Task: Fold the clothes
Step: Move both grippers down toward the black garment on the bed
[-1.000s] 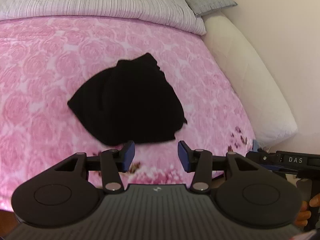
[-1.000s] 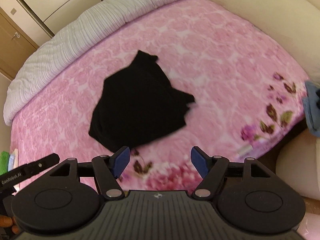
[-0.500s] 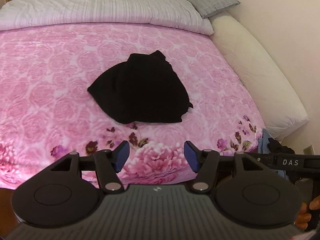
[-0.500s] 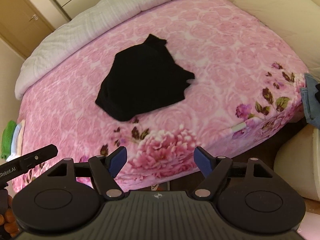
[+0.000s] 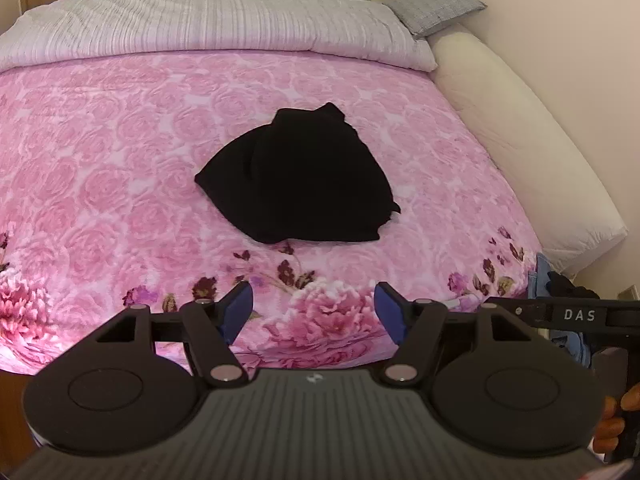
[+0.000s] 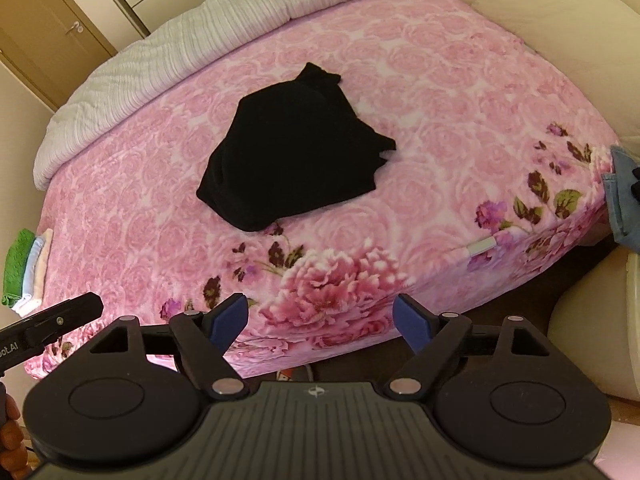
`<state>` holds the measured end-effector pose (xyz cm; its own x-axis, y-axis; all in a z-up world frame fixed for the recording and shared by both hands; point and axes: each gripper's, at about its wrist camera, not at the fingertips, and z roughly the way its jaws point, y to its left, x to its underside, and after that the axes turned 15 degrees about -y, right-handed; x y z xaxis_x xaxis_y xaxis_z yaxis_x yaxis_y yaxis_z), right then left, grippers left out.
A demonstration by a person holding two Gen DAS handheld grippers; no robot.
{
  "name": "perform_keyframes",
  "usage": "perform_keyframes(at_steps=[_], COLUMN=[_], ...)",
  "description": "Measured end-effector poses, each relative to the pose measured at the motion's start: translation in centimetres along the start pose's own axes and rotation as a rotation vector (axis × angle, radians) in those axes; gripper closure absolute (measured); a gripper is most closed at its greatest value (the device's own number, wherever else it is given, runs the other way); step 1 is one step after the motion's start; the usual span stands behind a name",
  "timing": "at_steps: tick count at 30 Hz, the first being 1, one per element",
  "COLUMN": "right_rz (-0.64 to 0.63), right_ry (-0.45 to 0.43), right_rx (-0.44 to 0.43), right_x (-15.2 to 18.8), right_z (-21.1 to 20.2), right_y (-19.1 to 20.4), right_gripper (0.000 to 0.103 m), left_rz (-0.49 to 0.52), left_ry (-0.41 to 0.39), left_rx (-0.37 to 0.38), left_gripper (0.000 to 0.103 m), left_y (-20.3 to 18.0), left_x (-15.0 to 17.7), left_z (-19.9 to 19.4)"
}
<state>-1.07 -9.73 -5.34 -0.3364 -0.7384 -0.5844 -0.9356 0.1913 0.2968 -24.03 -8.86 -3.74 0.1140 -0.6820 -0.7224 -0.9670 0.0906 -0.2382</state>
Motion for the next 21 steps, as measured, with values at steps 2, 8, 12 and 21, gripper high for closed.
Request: perform_keyframes(at_steps=[2, 8, 12, 21], right_rz=[-0.010, -0.019, -0.002, 0.076], right_ry=[-0.002, -0.008, -0.018, -0.024], right_rx=[0.002, 0.018, 0.041, 0.106], right_x=[-0.3, -1.7, -3.0, -5.6], right_z=[0.2, 1.8, 3.6, 9.2], right_y=[0.7, 2.8, 4.3, 8.4], right_gripper=[0.020, 0.018, 0.018, 0.016], left_rz=[-0.010, -0.019, -0.006, 0.048], left_ry=[0.003, 0.006, 0.011, 0.056], left_rx=[0.000, 0.015, 0.038, 0.081], left_gripper=[0.040, 0.039, 0.039, 0.037], left_y=[0.8, 3.2, 5.1, 11.0], left_x=[-0.3, -2.3, -4.5, -9.9], left_z=[0.5, 2.7, 5.0, 10.8])
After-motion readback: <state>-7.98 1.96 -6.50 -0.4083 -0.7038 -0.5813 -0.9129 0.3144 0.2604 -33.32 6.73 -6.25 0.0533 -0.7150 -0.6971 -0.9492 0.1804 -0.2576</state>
